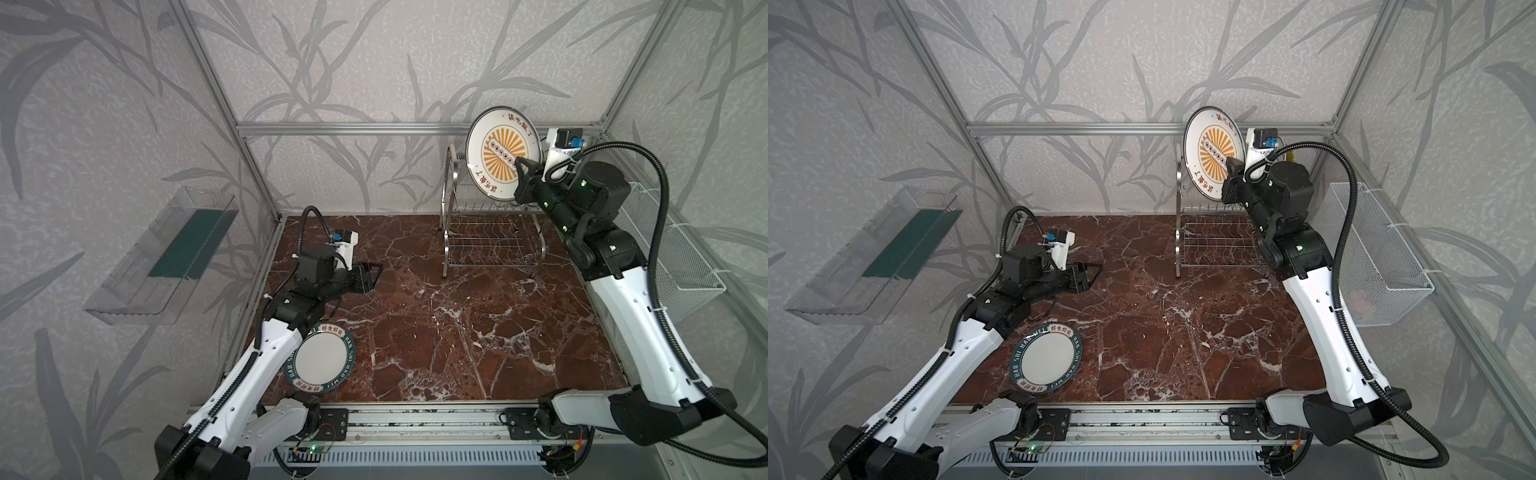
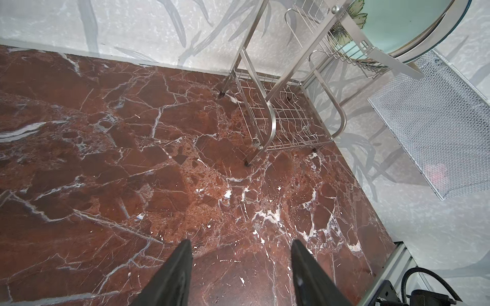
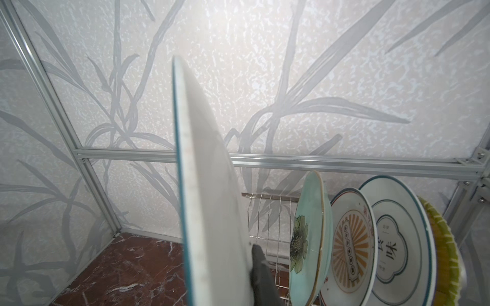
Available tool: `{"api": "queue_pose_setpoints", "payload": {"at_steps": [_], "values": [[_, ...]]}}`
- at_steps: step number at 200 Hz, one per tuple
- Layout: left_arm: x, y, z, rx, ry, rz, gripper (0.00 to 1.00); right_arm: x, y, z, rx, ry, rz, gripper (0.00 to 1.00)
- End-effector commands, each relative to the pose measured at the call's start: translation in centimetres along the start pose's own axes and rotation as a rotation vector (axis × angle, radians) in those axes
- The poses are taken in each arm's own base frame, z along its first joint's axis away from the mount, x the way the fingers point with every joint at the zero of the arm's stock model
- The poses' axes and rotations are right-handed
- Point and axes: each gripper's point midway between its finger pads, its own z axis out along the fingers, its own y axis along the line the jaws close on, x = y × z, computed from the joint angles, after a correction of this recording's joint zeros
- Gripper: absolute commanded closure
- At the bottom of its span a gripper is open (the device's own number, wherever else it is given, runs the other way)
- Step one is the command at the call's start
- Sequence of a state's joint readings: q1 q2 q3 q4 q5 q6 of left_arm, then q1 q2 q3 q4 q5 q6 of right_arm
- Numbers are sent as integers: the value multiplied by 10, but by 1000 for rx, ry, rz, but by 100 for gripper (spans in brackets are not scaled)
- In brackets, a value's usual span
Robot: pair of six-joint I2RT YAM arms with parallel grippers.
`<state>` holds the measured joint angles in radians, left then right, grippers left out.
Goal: Load plates into a dish rack
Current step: Place the plate on the dish rack.
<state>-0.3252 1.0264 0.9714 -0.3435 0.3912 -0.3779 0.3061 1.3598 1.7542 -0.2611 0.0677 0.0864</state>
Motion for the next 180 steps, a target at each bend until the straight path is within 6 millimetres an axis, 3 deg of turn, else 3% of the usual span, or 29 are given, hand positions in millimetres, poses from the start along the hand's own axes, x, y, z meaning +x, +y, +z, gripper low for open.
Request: {"api": "queue_pose_setpoints", "payload": {"at_steps": [1, 51, 180], "values": [[-4, -6, -5, 25, -20, 8, 42, -35, -10, -1, 65, -98, -32, 100], [-3, -6, -6, 31, -19, 6, 42, -36, -22, 16, 145, -102, -60, 100], [-1, -12, -3, 71, -12, -15, 42, 5, -36, 75, 255, 15, -108, 100]]}}
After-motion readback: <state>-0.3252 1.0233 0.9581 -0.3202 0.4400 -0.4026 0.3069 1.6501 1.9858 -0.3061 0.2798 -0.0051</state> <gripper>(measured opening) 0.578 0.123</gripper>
